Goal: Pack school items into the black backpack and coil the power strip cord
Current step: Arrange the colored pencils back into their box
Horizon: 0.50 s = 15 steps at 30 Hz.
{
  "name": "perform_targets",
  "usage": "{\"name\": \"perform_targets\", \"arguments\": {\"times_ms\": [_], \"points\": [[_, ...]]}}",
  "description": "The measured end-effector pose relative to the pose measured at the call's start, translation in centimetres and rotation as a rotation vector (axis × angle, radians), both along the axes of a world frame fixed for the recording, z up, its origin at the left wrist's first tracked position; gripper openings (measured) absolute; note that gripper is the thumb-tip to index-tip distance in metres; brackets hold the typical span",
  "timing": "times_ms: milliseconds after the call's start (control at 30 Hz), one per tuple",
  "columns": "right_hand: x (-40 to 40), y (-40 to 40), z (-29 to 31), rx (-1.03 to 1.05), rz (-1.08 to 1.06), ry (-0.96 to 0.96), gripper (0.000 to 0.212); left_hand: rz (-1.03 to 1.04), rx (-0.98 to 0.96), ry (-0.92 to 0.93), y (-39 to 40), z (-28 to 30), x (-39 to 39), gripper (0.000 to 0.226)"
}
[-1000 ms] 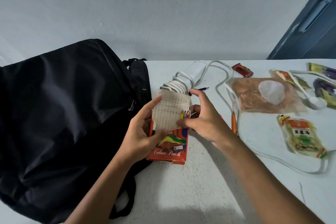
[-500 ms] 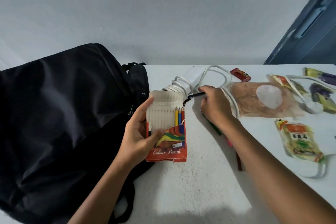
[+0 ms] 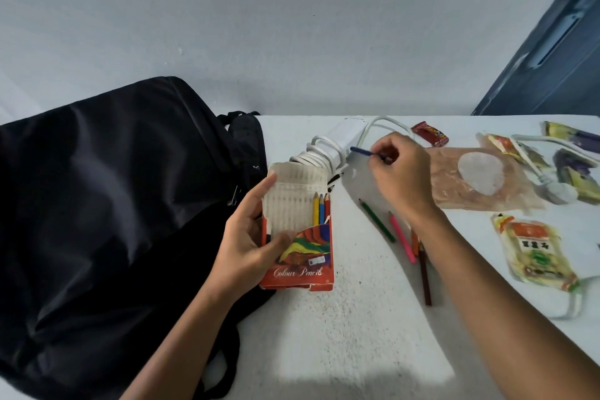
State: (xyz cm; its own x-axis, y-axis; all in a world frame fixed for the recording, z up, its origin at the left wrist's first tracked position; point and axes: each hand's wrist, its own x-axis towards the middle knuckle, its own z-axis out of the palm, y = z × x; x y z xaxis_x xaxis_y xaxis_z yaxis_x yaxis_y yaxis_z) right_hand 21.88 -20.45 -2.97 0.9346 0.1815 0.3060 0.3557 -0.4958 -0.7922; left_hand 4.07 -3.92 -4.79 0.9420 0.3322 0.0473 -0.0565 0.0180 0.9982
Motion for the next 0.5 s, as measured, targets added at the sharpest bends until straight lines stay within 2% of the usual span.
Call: {"name": "perform_targets", "arguments": {"times_ms": [100, 200, 300, 500], "points": [[-0.4, -0.4, 1.9, 0.423, 0.104, 0.213, 0.02, -0.007, 0.006, 0.011, -0.1, 0.1, 0.0, 0.073], [-1.1, -0.5, 3.0, 0.613, 0.26, 0.38, 0.026, -0.023, 0.016, 0.015, -0.1, 0.1, 0.0, 0.072], [-1.7, -0.3, 3.6, 0.607, 0.406, 0.507, 0.033, -0.024, 0.01, 0.022, -0.2, 0.1, 0.0, 0.072], [-2.5, 0.3, 3.8, 0.314, 0.542, 0.608, 0.032, -0.047, 0.008, 0.023, -0.1, 0.0, 0.1, 0.072]]}}
